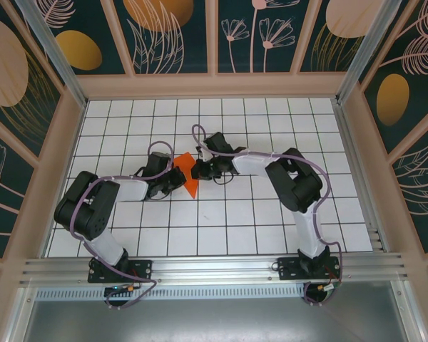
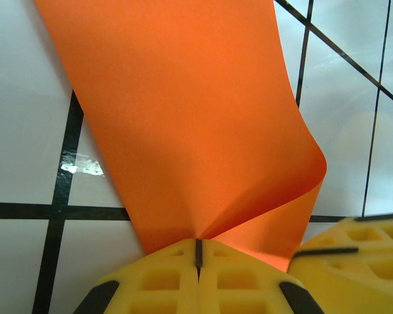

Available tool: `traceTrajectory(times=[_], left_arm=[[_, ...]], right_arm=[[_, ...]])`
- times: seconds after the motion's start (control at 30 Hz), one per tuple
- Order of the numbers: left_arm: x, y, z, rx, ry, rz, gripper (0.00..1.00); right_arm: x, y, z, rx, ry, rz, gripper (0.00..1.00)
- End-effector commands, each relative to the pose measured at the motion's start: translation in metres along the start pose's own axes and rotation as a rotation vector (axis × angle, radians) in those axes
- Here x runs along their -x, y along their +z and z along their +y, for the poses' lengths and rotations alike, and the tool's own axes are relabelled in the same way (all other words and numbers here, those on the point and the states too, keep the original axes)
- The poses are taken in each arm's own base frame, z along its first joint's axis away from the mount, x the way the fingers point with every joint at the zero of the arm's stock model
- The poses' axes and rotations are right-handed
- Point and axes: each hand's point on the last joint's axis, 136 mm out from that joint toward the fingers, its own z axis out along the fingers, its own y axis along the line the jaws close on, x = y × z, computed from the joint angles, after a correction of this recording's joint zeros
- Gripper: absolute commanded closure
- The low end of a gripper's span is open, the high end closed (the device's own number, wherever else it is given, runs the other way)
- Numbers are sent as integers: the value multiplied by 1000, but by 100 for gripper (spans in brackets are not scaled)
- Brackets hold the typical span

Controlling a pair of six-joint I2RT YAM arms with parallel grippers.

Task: Fold a paper plane with a square sheet of paper (pick it up from the middle)

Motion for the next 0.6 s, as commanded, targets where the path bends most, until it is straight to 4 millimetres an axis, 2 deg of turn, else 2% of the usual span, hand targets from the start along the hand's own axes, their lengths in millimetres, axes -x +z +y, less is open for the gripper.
traceTrajectory(times=[0.0, 0.2, 0.33, 0.5, 0.57], left_arm=[[-8, 8, 22, 88, 1, 41, 97], [-2, 11, 15, 75, 13, 39, 97], [9, 7, 0, 47, 27, 18, 96], [32, -21, -40, -63, 53, -66, 88], [36, -33, -50, -97, 51, -96, 84]], right_arm=[[0, 6, -19, -57, 13, 16, 90], [-7, 11, -38, -112, 41, 21, 91], [-12, 12, -43, -121, 68, 23, 91], [-19, 3, -40, -132, 129, 2, 91], [-25, -2, -37, -146, 169, -9, 91]])
